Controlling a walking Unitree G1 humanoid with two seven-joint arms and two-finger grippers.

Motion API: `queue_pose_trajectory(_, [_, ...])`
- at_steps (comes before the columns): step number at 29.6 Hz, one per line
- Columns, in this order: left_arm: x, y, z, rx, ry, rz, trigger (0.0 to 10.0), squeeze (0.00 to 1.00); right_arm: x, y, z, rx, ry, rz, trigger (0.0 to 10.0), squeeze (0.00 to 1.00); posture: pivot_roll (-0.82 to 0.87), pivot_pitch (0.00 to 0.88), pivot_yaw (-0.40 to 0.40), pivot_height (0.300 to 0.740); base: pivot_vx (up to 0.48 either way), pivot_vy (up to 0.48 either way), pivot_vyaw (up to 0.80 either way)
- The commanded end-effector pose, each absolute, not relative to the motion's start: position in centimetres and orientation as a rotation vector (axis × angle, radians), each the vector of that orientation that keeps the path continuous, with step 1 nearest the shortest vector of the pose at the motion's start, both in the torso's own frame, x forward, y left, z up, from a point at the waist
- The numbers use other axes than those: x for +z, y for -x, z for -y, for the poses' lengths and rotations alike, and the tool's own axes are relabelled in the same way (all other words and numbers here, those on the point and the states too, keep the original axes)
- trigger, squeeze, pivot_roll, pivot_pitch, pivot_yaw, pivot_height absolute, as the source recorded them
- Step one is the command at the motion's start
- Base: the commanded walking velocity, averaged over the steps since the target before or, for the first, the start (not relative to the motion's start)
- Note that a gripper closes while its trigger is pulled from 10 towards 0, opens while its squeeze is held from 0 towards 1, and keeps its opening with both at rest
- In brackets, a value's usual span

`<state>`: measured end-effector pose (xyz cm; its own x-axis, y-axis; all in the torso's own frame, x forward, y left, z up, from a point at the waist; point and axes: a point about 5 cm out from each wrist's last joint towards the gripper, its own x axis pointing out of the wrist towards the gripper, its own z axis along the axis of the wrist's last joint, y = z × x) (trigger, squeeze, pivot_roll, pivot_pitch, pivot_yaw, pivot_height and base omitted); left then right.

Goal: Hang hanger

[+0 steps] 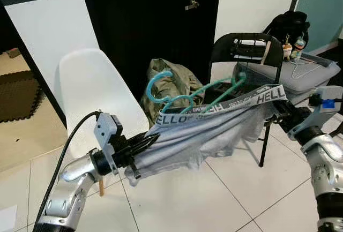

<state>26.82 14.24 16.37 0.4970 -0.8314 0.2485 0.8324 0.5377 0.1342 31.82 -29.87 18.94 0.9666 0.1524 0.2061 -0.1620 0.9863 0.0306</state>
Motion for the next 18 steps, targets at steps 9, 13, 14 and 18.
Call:
queue_pose_trajectory(9, [15.5,-25.6,-13.6,-1.131,-0.076,0.217,10.0,0.0,19.8,-32.1,30.1,0.165,-0.032,0.235,0.0,0.0,-0.02,0.0,0.026,0.74,0.0,0.0,0.0])
queue_pose_trajectory(13, [15.0,-25.9,-13.6,-1.097,-0.091,0.195,10.0,0.0,20.7,-31.8,29.7,0.23,-0.022,0.275,0.0,0.0,-0.02,0.0,0.026,0.74,0.0,0.0,0.0])
queue_pose_trajectory(14, [15.0,-26.0,-13.6,-1.089,-0.091,0.195,10.0,0.0,21.0,-31.8,29.5,0.249,-0.02,0.283,0.0,0.0,-0.02,0.0,0.026,0.74,0.0,0.0,0.0])
queue_pose_trajectory(18, [14.9,-26.2,-13.6,-1.072,-0.087,0.191,10.0,0.0,21.9,-31.6,29.0,0.303,-0.005,0.314,0.0,0.0,-0.02,0.0,0.026,0.74,0.0,0.0,0.0])
